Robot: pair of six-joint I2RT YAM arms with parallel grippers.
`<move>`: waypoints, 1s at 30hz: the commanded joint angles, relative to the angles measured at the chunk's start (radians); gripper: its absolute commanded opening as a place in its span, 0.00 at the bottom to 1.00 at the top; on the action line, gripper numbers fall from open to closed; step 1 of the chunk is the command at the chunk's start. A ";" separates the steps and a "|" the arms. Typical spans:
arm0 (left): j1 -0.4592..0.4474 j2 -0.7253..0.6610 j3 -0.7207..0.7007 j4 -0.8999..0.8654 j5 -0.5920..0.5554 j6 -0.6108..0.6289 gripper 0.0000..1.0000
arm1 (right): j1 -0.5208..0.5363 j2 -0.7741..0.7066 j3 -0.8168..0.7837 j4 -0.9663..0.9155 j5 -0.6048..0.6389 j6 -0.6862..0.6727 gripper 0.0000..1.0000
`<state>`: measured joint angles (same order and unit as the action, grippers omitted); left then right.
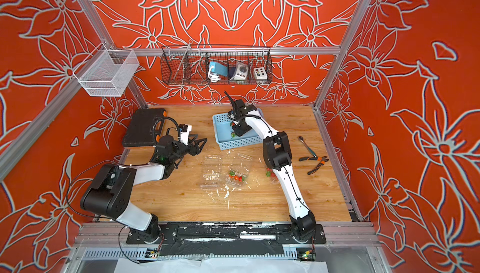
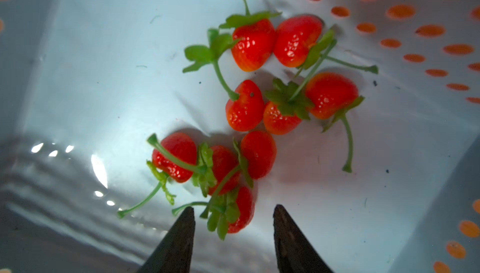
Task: Pack strawberries into containers
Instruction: Pick up the strawberry from the basket.
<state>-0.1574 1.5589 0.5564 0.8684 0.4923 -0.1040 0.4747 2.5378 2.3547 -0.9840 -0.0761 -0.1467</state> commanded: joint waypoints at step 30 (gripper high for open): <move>-0.008 0.010 0.020 0.011 0.006 0.017 0.70 | -0.023 -0.183 -0.126 0.053 0.020 -0.017 0.20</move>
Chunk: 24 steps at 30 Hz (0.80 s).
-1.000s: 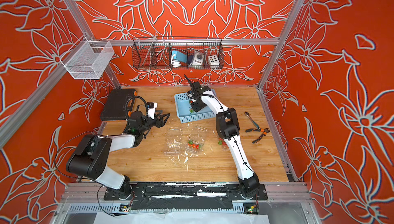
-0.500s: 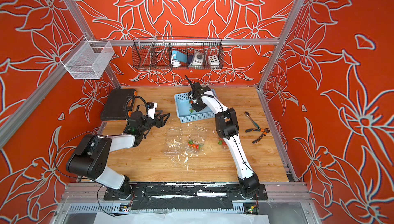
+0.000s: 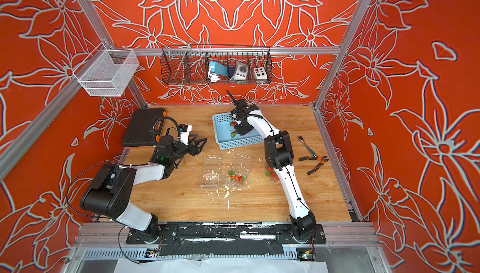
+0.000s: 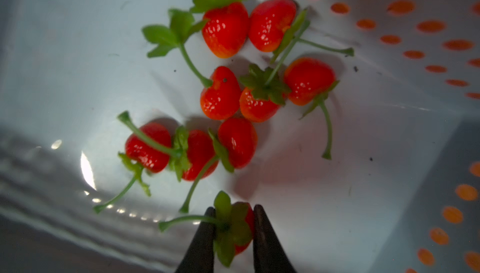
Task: Pack strawberries into containers
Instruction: Pick up the strawberry from the basket, then place the strawberry in the packing box.
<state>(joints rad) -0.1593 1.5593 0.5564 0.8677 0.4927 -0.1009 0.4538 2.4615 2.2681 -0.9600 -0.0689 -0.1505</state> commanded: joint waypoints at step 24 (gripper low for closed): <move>-0.009 0.009 0.018 0.017 0.006 0.010 0.70 | 0.252 -0.842 -1.005 0.312 -0.135 0.192 0.22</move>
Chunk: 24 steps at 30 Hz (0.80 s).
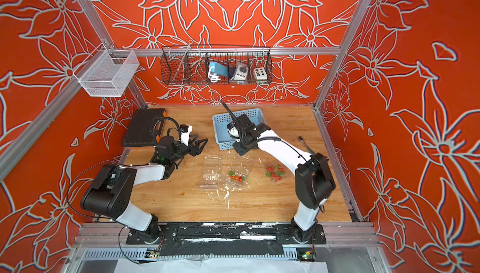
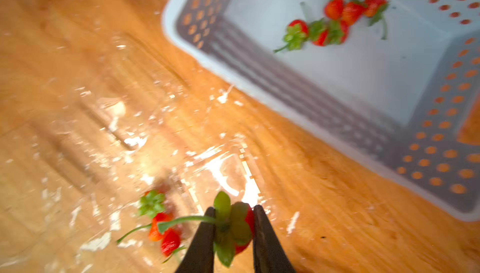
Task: Pack strawberries into containers
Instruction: Place the strawberry in the packing box.
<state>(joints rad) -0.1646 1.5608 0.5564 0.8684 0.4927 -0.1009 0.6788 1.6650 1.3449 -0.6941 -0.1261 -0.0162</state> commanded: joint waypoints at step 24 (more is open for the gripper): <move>-0.008 0.002 0.016 0.017 0.006 0.007 0.70 | 0.161 -0.036 -0.185 0.008 0.036 0.121 0.45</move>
<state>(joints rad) -0.1654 1.5608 0.5564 0.8684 0.4923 -0.1009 0.8421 1.6409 1.1130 -0.6563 -0.1574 0.1040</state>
